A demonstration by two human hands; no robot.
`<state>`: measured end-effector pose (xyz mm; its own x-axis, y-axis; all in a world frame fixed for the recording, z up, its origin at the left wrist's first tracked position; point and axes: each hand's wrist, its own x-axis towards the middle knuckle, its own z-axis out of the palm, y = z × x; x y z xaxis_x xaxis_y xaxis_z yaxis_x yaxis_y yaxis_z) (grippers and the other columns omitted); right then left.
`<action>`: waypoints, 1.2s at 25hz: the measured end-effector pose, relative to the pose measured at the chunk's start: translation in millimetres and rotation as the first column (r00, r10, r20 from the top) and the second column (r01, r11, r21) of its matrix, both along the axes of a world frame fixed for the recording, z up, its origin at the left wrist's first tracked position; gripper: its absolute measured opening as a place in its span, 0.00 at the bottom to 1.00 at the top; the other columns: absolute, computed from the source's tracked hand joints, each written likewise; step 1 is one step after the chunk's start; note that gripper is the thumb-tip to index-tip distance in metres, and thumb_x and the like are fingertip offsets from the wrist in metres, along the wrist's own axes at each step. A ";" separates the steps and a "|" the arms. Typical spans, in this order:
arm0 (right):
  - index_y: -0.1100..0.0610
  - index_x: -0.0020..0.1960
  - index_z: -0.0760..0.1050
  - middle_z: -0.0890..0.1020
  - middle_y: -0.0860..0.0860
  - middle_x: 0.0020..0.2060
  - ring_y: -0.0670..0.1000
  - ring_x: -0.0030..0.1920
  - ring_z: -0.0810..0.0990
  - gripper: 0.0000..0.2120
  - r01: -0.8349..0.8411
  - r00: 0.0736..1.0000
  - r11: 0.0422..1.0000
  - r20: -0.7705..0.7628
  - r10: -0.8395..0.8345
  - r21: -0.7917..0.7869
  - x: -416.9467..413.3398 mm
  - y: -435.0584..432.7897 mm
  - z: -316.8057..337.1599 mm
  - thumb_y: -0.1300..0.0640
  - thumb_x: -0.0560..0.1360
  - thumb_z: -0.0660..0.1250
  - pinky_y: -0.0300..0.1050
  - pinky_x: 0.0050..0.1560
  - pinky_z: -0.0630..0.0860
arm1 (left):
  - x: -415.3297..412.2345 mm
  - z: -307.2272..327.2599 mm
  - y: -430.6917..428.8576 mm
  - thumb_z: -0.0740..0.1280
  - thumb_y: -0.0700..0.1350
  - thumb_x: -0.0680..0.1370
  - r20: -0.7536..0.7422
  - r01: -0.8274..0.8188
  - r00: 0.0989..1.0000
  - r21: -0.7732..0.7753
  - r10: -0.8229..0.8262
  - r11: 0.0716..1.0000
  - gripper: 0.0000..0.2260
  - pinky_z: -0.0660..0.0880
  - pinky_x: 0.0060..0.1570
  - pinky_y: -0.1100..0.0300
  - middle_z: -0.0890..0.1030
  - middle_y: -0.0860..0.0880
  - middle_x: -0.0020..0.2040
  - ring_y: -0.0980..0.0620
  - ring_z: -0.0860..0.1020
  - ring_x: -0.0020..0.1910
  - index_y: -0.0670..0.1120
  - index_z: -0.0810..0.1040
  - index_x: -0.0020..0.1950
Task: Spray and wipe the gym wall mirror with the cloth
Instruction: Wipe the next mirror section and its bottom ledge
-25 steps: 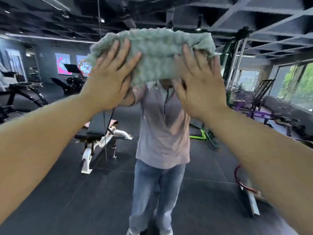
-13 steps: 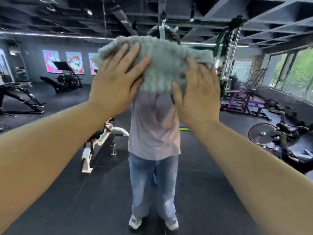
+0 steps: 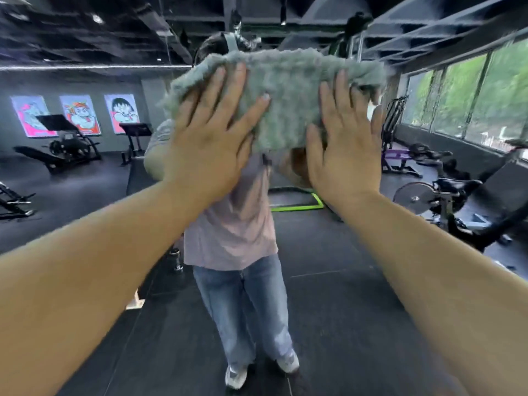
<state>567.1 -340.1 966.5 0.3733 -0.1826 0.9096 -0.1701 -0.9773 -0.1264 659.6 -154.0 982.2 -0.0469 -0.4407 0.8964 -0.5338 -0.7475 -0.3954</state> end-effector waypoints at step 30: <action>0.51 0.79 0.52 0.48 0.50 0.79 0.53 0.78 0.49 0.33 -0.028 1.000 0.974 -0.008 0.027 -0.227 -2.8 -15.6 -205.1 0.38 0.79 0.42 0.53 0.75 0.36 | 1.7 -190.6 -10.1 0.52 0.50 0.79 0.041 -0.070 0.997 -0.054 0.072 0.996 0.24 0.57 0.71 0.44 0.60 0.41 0.77 0.39 0.60 0.75 0.51 0.65 0.75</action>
